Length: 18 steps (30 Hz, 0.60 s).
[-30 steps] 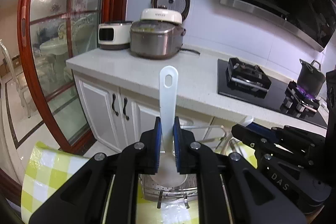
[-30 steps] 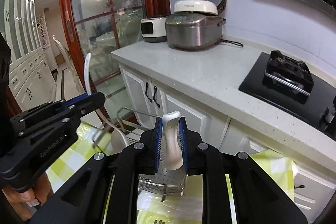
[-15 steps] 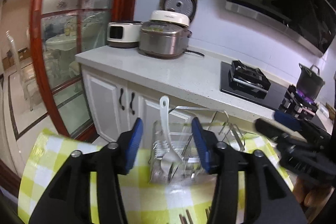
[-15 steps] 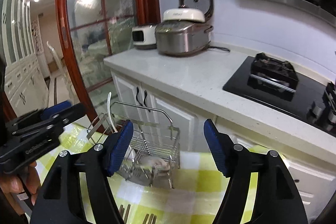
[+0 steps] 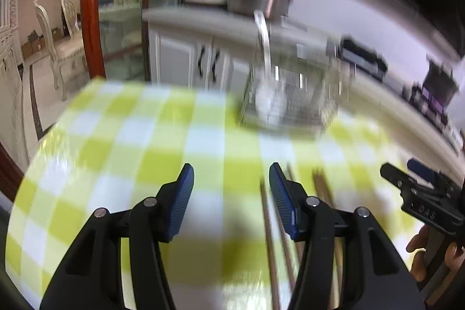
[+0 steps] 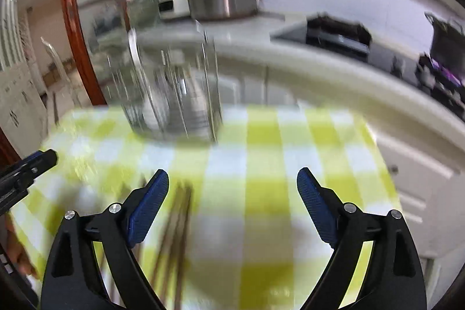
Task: Organize utensils
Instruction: 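Return both tools to the chopsticks and grasp one chopstick with each tool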
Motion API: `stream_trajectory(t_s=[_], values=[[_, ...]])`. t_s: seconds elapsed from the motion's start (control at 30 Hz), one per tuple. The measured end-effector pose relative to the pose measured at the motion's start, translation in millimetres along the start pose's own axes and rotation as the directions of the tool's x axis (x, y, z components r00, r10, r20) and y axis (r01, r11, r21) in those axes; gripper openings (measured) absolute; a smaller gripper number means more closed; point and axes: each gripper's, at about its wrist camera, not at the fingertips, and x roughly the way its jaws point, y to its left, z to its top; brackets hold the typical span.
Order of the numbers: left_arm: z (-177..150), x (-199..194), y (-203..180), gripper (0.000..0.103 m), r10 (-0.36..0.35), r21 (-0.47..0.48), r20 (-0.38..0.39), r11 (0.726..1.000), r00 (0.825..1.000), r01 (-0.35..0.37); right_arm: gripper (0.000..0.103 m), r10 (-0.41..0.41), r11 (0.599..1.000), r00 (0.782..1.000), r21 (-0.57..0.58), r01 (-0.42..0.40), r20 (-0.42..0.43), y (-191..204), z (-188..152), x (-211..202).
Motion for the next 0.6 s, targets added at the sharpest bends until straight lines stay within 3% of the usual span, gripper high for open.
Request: stream_trajectory(t_s=[0.07, 0.3, 0.43, 0.53, 0.6], values=[[-19.4, 5.5, -5.5, 0.051, -0.039, 0.02, -0.065, 0.999, 0.997, 0.04, 0.084, 0.002, 1.0, 0.999, 0.006, -0.001, -0.043, 0.3, -16.7, 4.8], [-56.8, 28.3, -30.6, 0.039, -0.043, 0.097, -0.199, 0.993, 0.979, 0.064, 0.084, -0.001, 1.0, 0.993, 0.006, 0.002, -0.117, -0.9, -52.2, 10.0], [-57.6, 38.3, -36.9, 0.039, -0.036, 0.109, -0.23, 0.992, 0.973, 0.062, 0.084, -0.003, 1.0, 0.991, 0.01, 0.004, -0.131, -4.8, -56.3, 8.8], [-60.3, 43.4, -41.2, 0.026, -0.011, 0.138, -0.254, 0.989, 0.967, 0.048, 0.084, -0.007, 1.0, 0.989, 0.003, 0.008, -0.145, -5.7, -56.5, 11.0], [-61.4, 43.9, -45.5, 0.023, 0.023, 0.168, -0.251, 0.986, 0.968, 0.021, 0.084, -0.011, 1.0, 0.988, -0.003, 0.01, -0.153, -5.6, -55.2, 11.5]])
